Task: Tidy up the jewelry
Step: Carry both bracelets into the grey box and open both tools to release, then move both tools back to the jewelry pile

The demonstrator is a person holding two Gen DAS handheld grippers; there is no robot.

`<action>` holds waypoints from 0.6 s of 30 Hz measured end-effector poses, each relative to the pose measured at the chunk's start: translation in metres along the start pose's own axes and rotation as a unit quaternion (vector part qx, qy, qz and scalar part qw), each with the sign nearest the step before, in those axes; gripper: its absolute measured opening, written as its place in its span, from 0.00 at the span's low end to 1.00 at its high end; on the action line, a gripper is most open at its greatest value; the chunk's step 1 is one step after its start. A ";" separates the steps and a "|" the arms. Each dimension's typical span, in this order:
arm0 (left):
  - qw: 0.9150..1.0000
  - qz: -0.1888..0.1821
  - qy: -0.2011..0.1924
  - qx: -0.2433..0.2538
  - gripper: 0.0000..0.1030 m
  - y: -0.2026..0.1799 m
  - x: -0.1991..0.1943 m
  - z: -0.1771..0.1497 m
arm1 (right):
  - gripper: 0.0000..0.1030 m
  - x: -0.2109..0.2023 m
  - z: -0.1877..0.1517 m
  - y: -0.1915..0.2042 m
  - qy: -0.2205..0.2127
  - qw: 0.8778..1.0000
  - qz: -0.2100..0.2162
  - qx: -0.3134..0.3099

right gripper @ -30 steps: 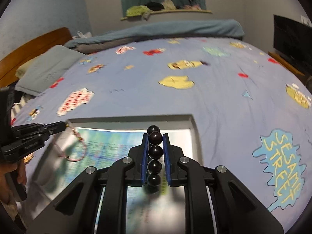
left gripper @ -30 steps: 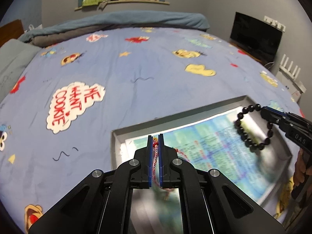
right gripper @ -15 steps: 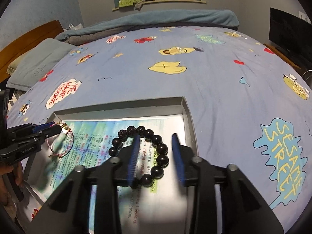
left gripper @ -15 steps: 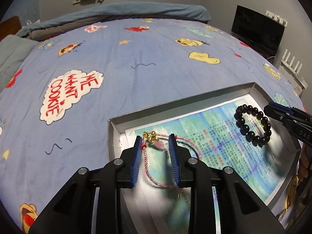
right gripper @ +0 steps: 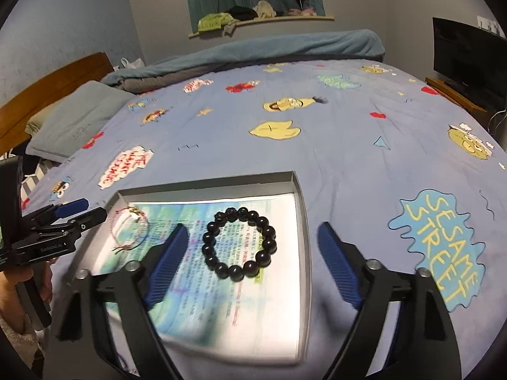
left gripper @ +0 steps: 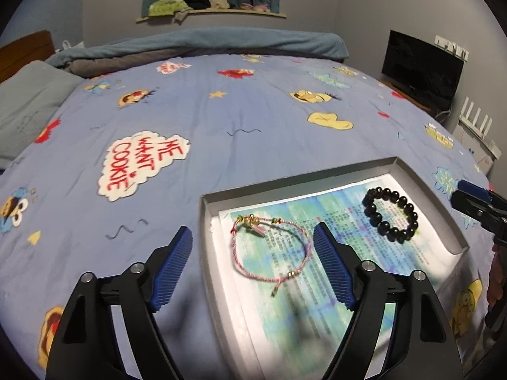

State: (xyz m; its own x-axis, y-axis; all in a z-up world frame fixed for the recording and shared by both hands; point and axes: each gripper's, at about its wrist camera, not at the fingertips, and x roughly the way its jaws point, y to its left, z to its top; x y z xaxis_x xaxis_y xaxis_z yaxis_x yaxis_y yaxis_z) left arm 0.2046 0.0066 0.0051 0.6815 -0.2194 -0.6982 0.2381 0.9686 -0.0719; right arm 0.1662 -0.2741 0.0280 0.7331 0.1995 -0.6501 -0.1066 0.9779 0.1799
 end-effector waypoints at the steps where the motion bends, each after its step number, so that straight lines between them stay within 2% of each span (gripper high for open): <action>1: 1.000 0.005 -0.002 -0.002 0.85 0.000 -0.006 -0.002 | 0.92 -0.006 -0.001 0.000 -0.005 1.000 0.000 -0.001; 4: 1.000 0.012 -0.012 0.005 0.89 -0.002 -0.022 -0.008 | 0.95 -0.022 -0.005 0.001 -0.016 1.000 0.000 -0.004; 9: 0.999 0.025 -0.026 0.022 0.90 -0.008 -0.044 -0.016 | 0.95 -0.042 -0.011 0.001 -0.023 1.000 -0.006 -0.007; 18: 0.998 0.022 -0.043 0.030 0.90 -0.013 -0.074 -0.026 | 0.95 -0.064 -0.019 0.001 -0.035 0.999 -0.014 -0.007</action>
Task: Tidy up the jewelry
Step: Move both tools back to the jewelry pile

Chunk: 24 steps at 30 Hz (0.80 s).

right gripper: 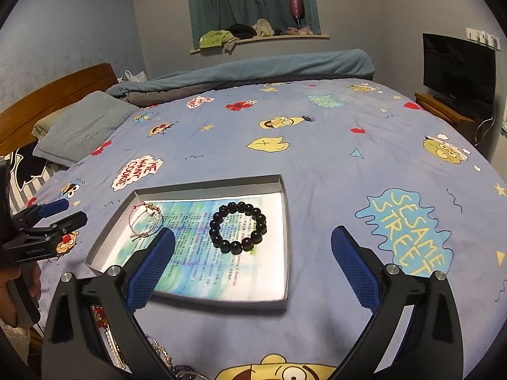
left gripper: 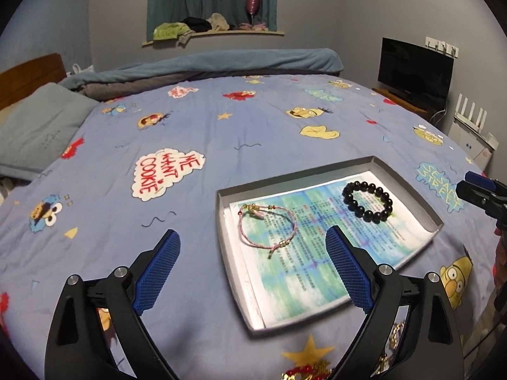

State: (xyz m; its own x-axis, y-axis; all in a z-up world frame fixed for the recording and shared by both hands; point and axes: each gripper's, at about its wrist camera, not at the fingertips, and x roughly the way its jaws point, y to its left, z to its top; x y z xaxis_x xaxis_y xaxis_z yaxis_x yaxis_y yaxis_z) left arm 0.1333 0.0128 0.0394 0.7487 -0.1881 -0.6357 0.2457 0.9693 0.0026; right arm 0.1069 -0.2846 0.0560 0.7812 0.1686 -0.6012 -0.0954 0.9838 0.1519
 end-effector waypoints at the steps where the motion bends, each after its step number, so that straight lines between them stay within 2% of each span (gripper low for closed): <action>1: 1.000 -0.001 0.000 0.001 0.90 -0.001 -0.003 -0.002 | 0.95 -0.002 -0.001 0.000 -0.001 1.000 0.000 0.000; 17: 1.000 -0.004 0.006 0.006 0.90 0.007 -0.043 -0.048 | 0.95 -0.041 -0.037 0.003 -0.003 1.000 -0.011 -0.028; 24: 1.000 0.004 0.019 0.014 0.90 0.005 -0.052 -0.076 | 0.95 -0.047 -0.059 -0.001 0.011 0.999 -0.015 -0.030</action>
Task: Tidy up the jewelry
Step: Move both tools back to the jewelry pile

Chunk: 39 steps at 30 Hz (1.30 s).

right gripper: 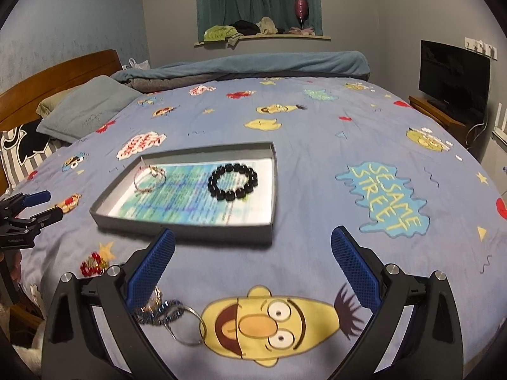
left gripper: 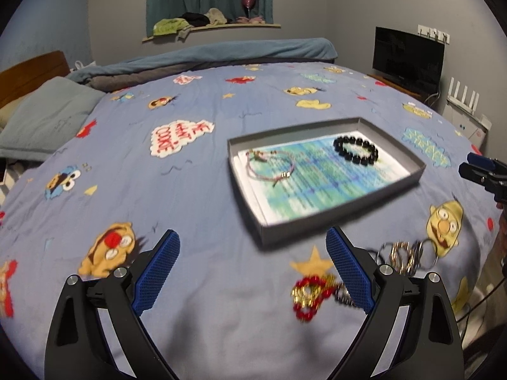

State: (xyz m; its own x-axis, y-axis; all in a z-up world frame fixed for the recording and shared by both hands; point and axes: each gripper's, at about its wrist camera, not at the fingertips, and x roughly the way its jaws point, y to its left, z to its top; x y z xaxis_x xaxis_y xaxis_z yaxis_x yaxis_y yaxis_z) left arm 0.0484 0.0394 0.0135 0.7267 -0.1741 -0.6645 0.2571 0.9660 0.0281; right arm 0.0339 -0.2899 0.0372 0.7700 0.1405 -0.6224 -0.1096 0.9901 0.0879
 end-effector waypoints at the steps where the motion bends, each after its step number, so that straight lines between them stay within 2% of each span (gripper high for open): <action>1: 1.000 0.000 0.003 0.001 0.90 0.000 0.001 -0.005 | 0.95 0.000 -0.004 0.000 0.004 1.000 0.001 0.000; 10: 1.000 -0.010 0.028 0.004 0.90 -0.010 0.011 -0.045 | 0.95 0.000 -0.035 0.006 0.024 1.000 0.010 -0.013; 18: 0.999 -0.036 0.029 0.019 0.87 -0.024 0.018 -0.055 | 0.95 0.011 -0.053 0.012 0.049 0.998 0.020 -0.017; 33: 0.995 -0.075 0.061 0.022 0.36 -0.031 0.039 -0.055 | 0.94 0.020 -0.069 0.021 0.069 0.996 0.048 -0.027; 39: 0.994 -0.077 0.069 0.027 0.34 -0.032 0.043 -0.056 | 0.94 0.020 -0.070 0.022 0.072 0.996 0.052 -0.027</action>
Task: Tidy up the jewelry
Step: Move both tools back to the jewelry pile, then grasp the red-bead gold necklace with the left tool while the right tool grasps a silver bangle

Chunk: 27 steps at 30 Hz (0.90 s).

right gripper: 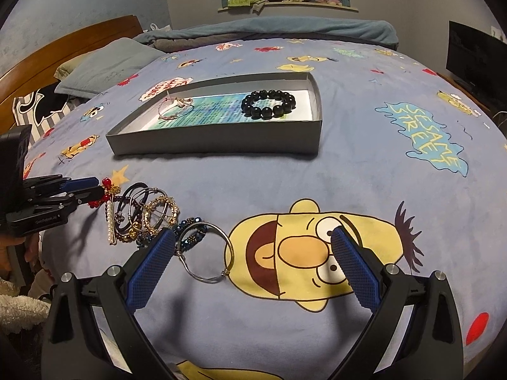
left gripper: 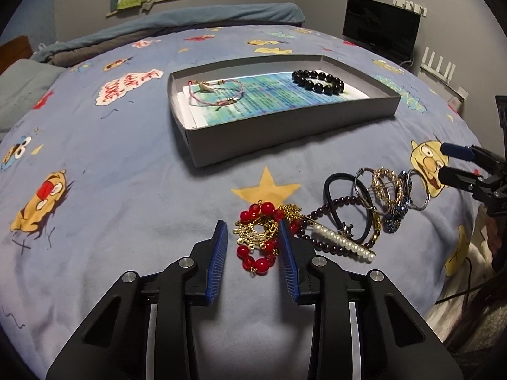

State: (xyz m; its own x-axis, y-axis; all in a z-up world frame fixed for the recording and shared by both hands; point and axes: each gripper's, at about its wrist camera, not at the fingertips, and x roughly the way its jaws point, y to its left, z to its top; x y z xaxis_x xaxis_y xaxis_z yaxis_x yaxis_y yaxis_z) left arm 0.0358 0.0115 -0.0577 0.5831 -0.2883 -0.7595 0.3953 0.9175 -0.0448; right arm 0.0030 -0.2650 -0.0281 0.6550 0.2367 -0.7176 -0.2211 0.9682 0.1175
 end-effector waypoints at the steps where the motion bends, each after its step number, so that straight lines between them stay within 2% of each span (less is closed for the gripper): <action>1: 1.000 -0.001 0.001 0.001 0.34 0.000 0.001 0.000 | 0.94 0.000 0.000 0.000 0.000 1.000 0.000 -0.001; 4: 1.000 -0.005 0.001 0.004 0.29 0.000 0.001 0.001 | 0.93 0.001 -0.001 0.001 0.002 1.000 0.002 -0.003; 8: 1.000 -0.004 -0.001 0.013 0.28 -0.002 0.000 0.000 | 0.85 0.004 -0.003 0.001 0.008 1.000 0.001 -0.002; 18: 1.000 0.000 -0.015 0.007 0.26 0.003 -0.018 0.000 | 0.36 0.015 -0.007 0.004 0.039 0.999 0.016 -0.004; 21: 1.000 -0.004 -0.020 0.003 0.25 0.005 -0.024 0.000 | 0.32 0.016 -0.006 0.008 0.042 0.999 0.018 -0.011; 25: 1.000 -0.004 -0.023 0.004 0.25 0.004 -0.027 0.000 | 0.30 0.022 -0.006 0.012 0.047 0.999 0.015 -0.018; 26: 1.000 -0.005 -0.024 0.003 0.25 0.004 -0.027 0.000 | 0.28 0.023 -0.006 0.013 0.048 0.999 0.013 -0.020; 27: 1.000 -0.006 -0.024 0.003 0.25 0.004 -0.028 0.001 | 0.21 0.024 -0.006 0.014 0.049 0.998 0.012 -0.022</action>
State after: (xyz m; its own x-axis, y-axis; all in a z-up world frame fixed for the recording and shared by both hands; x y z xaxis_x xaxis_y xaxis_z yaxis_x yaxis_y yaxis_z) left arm 0.0215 0.0227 -0.0364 0.6123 -0.3121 -0.7264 0.4065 0.9123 -0.0493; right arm 0.0108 -0.2468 -0.0479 0.5757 0.2491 -0.7788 -0.2695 0.9570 0.1068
